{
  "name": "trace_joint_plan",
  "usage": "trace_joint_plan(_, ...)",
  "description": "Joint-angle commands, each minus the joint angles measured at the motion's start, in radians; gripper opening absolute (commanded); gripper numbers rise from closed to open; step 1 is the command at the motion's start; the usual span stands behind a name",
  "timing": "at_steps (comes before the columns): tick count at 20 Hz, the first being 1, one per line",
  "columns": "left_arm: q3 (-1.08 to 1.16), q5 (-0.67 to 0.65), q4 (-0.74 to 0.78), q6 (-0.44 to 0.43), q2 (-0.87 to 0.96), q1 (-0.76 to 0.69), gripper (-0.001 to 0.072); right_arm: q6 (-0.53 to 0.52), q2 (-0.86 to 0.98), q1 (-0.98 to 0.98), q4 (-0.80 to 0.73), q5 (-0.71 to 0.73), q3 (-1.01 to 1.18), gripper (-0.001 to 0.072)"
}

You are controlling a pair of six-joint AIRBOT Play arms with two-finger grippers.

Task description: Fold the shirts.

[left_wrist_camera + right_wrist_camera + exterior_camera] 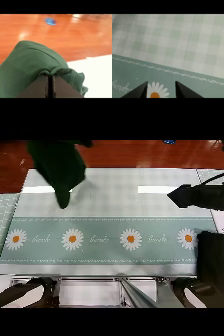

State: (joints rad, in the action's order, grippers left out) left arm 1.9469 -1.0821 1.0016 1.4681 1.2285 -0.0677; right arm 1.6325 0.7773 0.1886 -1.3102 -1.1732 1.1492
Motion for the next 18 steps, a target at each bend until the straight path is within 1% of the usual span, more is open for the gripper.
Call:
trace_joint_plan(1, 0.023, 0.029, -0.026, -0.021, -0.019, -0.156, 0.0023, 0.010, -0.035, 0.000, -0.009, -0.003, 0.000, 0.0397)
trace_joint_plan(3, -0.002, 0.063, -0.027, -0.020, -0.039, -0.228, 0.0023, 0.010, -0.035, 0.000, -0.009, -0.007, 0.000, 0.0397)
trace_joint_plan(5, -0.087, 0.070, -0.027, -0.020, -0.068, -0.279, 0.0023, 0.010, -0.035, 0.000, -0.009, -0.002, 0.000, 0.0397)
trace_joint_plan(7, -0.244, 0.091, -0.049, -0.020, -0.117, -0.306, 0.0023, 0.010, -0.035, 0.000, -0.011, -0.001, 0.000, 0.0397)
trace_joint_plan(10, -0.598, 0.190, -0.113, -0.019, -0.235, -0.303, 0.0023, 0.016, -0.035, 0.000, -0.032, -0.002, 0.000, 0.0397)
trace_joint_plan(12, -0.842, 0.223, -0.113, -0.016, -0.312, -0.266, 0.0023, 0.016, -0.034, 0.000, -0.035, -0.004, -0.001, 0.0397)
trace_joint_plan(14, -1.059, 0.211, -0.112, -0.016, -0.360, -0.182, 0.0023, 0.001, -0.027, 0.000, -0.034, -0.007, -0.002, 0.0398)
trace_joint_plan(17, -1.312, 0.184, -0.113, -0.016, -0.348, -0.062, 0.0026, -0.011, -0.009, 0.000, -0.023, -0.008, -0.043, 0.0398)
trace_joint_plan(18, -1.370, 0.184, -0.112, -0.015, -0.334, -0.037, 0.0094, -0.009, 0.007, 0.000, -0.024, -0.007, -0.067, 0.0398)
